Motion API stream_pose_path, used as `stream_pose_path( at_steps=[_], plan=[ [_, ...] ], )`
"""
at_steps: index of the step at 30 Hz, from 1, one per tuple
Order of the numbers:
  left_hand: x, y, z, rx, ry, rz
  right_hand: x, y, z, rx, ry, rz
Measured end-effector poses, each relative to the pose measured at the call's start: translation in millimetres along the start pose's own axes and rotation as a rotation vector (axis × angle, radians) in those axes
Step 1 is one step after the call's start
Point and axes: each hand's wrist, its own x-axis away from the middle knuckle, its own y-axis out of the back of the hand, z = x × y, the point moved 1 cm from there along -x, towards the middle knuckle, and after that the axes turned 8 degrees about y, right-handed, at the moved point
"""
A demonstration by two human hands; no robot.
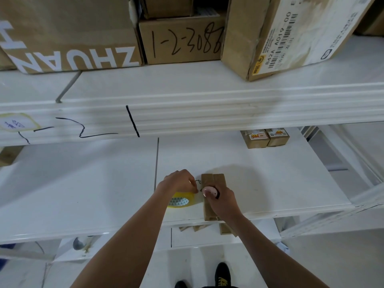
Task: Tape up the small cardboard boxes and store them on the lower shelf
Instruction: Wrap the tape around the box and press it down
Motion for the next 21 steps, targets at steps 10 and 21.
stream_pose_path(
  at_steps=[10,21],
  plan=[
    [-0.7,-2.3,-0.7,-0.021,0.014,-0.051,0.2,-1.1,1.9,-0.014,0.011,-0.004],
    [-3.9,-8.0,-0.7,-0.017,0.029,-0.127,-2.6,-0.9,1.6,0.044,0.033,0.035]
  ],
)
